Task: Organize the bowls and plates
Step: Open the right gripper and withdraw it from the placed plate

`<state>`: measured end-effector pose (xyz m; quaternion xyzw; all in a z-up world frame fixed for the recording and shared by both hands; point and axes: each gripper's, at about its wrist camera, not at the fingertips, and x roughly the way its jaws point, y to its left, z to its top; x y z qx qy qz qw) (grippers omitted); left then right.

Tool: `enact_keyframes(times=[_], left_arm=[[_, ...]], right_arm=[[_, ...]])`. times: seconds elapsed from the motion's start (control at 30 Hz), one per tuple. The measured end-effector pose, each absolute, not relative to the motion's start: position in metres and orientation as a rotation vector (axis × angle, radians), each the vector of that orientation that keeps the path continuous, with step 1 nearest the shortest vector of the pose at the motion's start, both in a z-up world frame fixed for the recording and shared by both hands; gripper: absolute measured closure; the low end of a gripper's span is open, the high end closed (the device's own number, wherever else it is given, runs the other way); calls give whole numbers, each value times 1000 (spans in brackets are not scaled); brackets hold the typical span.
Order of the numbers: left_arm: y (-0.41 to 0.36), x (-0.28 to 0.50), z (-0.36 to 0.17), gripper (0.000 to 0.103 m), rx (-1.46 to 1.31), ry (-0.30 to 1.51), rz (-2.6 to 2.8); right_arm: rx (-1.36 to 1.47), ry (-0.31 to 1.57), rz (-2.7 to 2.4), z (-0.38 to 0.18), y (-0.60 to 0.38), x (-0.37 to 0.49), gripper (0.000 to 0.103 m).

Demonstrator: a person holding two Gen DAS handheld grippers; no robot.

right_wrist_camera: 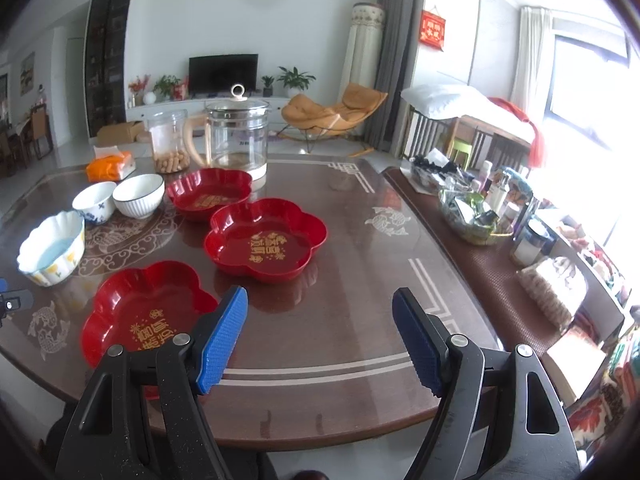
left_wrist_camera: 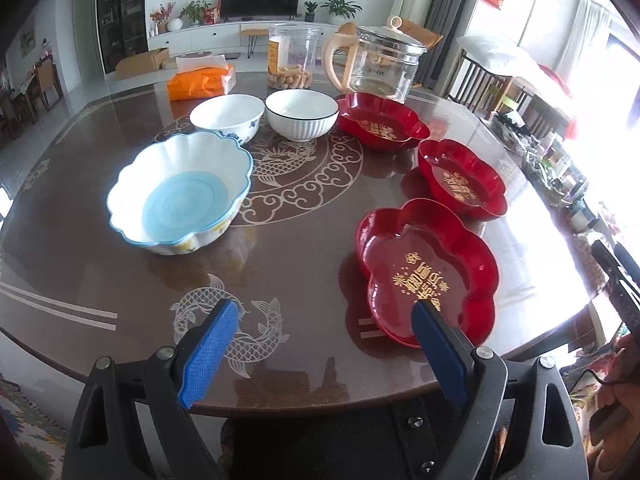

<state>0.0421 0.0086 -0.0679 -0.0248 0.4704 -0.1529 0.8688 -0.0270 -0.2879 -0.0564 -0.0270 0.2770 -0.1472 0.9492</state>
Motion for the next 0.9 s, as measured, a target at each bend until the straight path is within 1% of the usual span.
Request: enact_keyframes(times=[0.1, 0.2, 0.3, 0.4, 0.47, 0.63, 0.8, 0.83, 0.9], left_arm=[[11, 41, -66, 15, -113, 982, -353], [8, 40, -64, 15, -118, 981, -395], [-1, 39, -69, 13, -102, 1046, -448], [-8, 37, -78, 11, -93, 1121, -479], [-14, 37, -81, 11, -27, 1141, -449], [-7, 43, -76, 11, 4, 1096, -418], [1, 51, -72, 11, -19, 1095, -426], [3, 51, -73, 11, -45, 1091, -434], [5, 52, -76, 11, -90, 1088, -438]], right_arm=[[-79, 540, -304, -55, -285, -29, 25], [-83, 478, -301, -50, -284, -37, 25], [-73, 442, -281, -47, -284, -40, 25], [-62, 459, -263, -50, -285, -36, 25], [-55, 470, -249, -54, -285, -35, 25], [-54, 437, -240, -52, -284, -40, 25], [-29, 280, -248, -38, -291, -55, 25], [-23, 269, -235, -38, -293, -53, 25], [-15, 310, -205, -40, -295, -44, 25]])
